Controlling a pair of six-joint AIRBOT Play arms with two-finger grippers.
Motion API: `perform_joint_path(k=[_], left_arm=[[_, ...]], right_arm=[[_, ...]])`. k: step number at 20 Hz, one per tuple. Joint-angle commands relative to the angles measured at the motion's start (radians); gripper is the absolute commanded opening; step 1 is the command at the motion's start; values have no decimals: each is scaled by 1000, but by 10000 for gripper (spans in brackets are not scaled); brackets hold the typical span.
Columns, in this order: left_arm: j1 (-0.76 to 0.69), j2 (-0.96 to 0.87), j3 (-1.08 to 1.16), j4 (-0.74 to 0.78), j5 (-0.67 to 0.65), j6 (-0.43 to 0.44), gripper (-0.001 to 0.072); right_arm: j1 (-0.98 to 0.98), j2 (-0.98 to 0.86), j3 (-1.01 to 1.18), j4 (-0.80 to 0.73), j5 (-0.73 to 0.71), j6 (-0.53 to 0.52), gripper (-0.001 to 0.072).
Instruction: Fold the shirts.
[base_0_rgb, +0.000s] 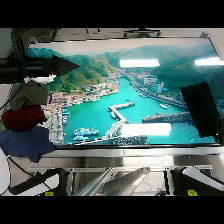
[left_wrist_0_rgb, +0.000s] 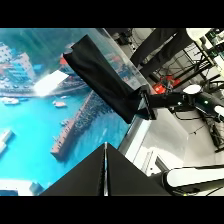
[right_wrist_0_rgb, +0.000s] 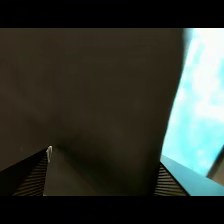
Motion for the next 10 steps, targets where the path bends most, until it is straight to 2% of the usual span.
perform_joint_path(k=[1, 4, 7, 8, 9, 10], left_arm=[[-33, 0, 0, -1, 21, 0, 27], [-33, 0, 0, -1, 20, 0, 26], [-32, 0, 35, 0, 10, -1, 25], [-32, 0, 61, 0, 3, -8, 25], [-32, 0, 92, 1, 2, -19, 23], [-32, 0, 119, 3, 2, -33, 18]], right_arm=[[-23, 12, 87, -162, 288, 23, 697], [-39, 26, 268, -318, 582, 117, 698], [-13, 60, 438, -161, 674, 154, 695], [10, 70, 486, -69, 664, 155, 606], [35, 78, 523, 21, 649, 148, 313], [68, 87, 547, 112, 624, 122, 73]])
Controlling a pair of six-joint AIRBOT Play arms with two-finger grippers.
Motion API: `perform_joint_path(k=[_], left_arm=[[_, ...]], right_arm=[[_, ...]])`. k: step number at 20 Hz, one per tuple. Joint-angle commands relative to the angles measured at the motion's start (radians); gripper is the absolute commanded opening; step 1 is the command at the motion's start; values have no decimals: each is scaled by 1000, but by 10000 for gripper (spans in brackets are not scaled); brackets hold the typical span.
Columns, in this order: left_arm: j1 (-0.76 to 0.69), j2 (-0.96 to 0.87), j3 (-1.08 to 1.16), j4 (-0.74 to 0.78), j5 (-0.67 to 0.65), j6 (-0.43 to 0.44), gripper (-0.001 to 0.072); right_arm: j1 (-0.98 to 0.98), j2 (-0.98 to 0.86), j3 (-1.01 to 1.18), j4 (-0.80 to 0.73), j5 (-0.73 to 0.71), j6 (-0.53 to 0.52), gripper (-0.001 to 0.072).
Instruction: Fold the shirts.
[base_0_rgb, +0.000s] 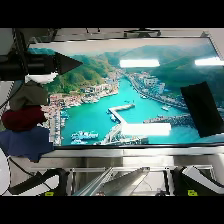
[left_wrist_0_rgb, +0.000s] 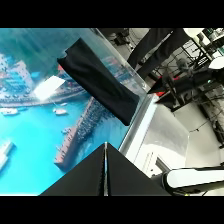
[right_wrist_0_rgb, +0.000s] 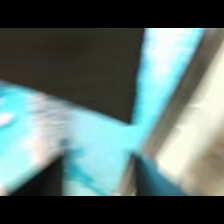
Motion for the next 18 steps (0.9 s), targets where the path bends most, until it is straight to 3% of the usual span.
perform_joint_path(k=[1, 4, 8, 11, 13, 18], left_arm=[[-1, 0, 81, 5, -6, -43, 18], [-2, 1, 70, 10, -7, -107, 17], [-52, 84, -168, 10, 6, -132, 17], [-161, 204, -442, 80, 86, -121, 18], [-251, 285, -614, 148, 194, -124, 18], [-351, 411, -819, 148, 338, -161, 18]], right_arm=[[89, 38, 122, 306, -3, -28, 68], [236, 82, 121, 492, -127, -188, 27], [518, 210, 32, 494, -126, -389, 26], [725, 352, -179, 443, -146, -418, 27], [824, 414, -324, 435, -234, -416, 26], [859, 415, -391, 446, -267, -417, 26]])
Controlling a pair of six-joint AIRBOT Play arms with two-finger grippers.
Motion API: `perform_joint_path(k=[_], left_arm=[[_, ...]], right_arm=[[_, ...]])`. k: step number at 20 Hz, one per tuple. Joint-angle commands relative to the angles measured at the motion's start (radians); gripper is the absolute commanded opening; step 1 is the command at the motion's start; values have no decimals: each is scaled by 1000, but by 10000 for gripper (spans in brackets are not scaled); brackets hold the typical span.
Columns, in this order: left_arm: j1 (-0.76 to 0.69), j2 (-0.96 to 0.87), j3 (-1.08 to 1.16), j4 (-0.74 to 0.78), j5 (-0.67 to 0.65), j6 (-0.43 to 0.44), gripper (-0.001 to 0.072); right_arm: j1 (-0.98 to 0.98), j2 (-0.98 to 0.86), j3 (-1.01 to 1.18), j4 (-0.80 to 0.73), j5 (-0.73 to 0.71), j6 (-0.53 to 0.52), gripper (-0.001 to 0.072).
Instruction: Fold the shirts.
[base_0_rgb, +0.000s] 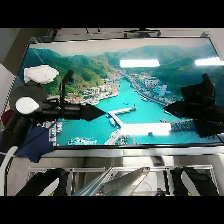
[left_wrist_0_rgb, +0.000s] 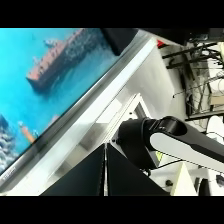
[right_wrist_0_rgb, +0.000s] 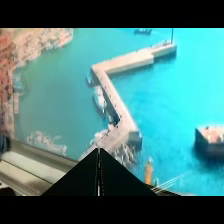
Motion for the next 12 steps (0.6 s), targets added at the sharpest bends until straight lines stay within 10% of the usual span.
perform_joint_path(k=[1, 12], left_arm=[[-51, 83, -122, 21, 89, -27, 18], [-51, 132, -123, 23, 134, -28, 18]], right_arm=[[38, 17, -48, 14, -29, -10, 27], [38, 17, -48, 15, -30, -10, 26]])
